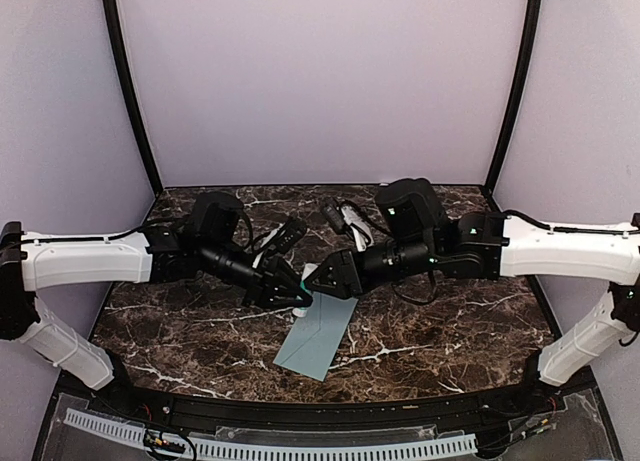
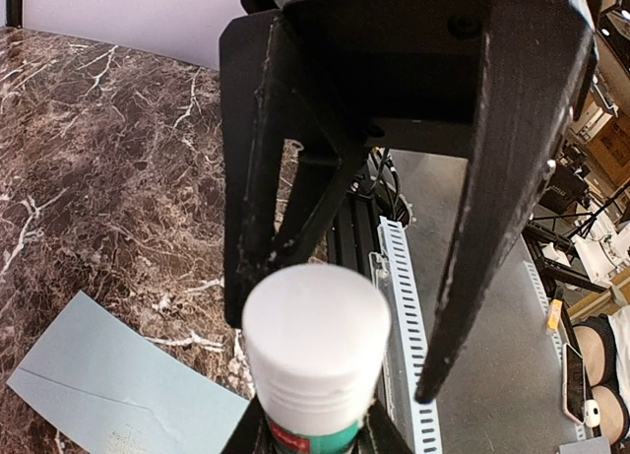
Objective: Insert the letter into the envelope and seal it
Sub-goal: Place the solid glue at the center of the board.
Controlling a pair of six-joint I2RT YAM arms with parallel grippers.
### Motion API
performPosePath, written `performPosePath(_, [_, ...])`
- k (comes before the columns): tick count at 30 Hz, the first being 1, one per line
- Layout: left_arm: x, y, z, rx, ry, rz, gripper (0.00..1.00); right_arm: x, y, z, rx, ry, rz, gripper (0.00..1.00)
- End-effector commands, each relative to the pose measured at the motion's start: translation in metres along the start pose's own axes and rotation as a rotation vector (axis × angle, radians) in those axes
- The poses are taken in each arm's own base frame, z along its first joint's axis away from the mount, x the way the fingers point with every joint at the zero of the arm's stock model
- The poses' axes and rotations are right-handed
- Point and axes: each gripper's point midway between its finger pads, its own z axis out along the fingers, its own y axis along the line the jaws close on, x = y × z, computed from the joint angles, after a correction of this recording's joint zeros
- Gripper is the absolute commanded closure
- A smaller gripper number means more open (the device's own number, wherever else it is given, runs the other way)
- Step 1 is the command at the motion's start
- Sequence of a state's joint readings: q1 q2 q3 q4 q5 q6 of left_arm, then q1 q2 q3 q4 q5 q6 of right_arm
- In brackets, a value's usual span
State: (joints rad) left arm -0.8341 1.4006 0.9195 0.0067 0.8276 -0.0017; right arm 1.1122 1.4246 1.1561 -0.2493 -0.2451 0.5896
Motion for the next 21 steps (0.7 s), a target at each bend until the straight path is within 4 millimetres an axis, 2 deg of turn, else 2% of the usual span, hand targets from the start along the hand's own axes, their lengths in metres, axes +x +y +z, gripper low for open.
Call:
performPosePath(1, [-0.015, -0.005, -0.001, 0.020, -0.029, 0.041, 1.00, -0.015, 0.014, 0.001, -0.020, -0.043, -0.033, 0.63])
performPosePath(13, [-0.015, -0.006, -0.001, 0.028, -0.028, 0.039, 1.00, -0.013, 0.014, 0.014, -0.014, -0.035, -0.045, 0.76])
performPosePath(21, [-0.014, -0.006, 0.000, 0.034, -0.025, 0.036, 1.00, -0.016, 0.017, 0.015, -0.035, -0.056, -0.050, 0.75])
